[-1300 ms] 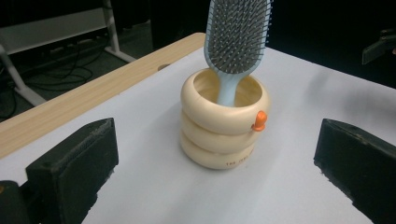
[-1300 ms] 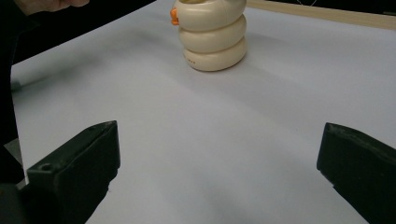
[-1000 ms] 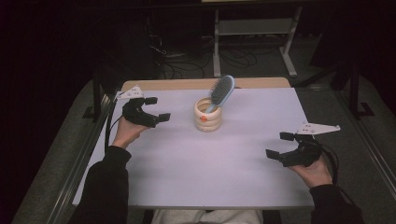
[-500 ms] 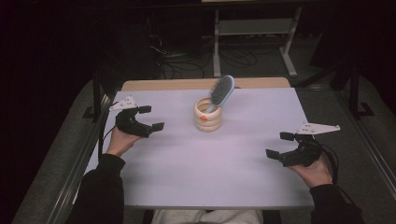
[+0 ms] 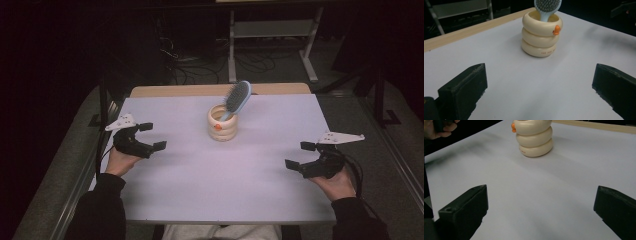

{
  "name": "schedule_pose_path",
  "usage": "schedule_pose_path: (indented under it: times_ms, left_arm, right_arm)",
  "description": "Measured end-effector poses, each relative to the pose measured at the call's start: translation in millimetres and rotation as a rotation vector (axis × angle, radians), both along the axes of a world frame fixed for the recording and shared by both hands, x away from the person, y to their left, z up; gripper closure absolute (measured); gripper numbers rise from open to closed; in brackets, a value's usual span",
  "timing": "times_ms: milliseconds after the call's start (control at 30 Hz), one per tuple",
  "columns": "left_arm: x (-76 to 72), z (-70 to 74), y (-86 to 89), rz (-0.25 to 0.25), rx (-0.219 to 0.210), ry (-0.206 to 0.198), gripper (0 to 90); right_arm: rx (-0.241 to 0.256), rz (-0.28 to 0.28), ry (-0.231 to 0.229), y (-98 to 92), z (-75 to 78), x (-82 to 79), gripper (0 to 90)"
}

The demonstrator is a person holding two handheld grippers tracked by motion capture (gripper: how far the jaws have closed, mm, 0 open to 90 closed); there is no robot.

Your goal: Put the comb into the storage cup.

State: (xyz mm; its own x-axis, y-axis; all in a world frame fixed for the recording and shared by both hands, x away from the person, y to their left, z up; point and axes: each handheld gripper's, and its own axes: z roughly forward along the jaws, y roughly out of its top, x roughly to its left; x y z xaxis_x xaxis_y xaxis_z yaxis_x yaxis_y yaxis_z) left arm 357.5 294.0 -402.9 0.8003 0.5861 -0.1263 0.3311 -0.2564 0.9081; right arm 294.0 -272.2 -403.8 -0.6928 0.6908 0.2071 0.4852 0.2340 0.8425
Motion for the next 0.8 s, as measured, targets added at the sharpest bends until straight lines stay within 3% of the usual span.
schedule_pose_path:
  times_ms: [467,667,800]
  left_arm:
    - [-24.4,-8.6,29.7,0.067,-0.045,-0.053,0.0]
    - [-29.0,-12.5,38.9,0.082,-0.047,-0.047,0.0]
    - [-33.8,-14.0,44.7,0.096,-0.057,-0.063,0.0]
  right_arm:
    - [0.018,-0.021,0.007,-4.8,-2.0,0.1,0.0]
    - [0.021,-0.029,0.004,-5.7,-2.3,-0.5,0.0]
    - [0.022,-0.035,0.003,-6.4,-2.5,-1.1,0.0]
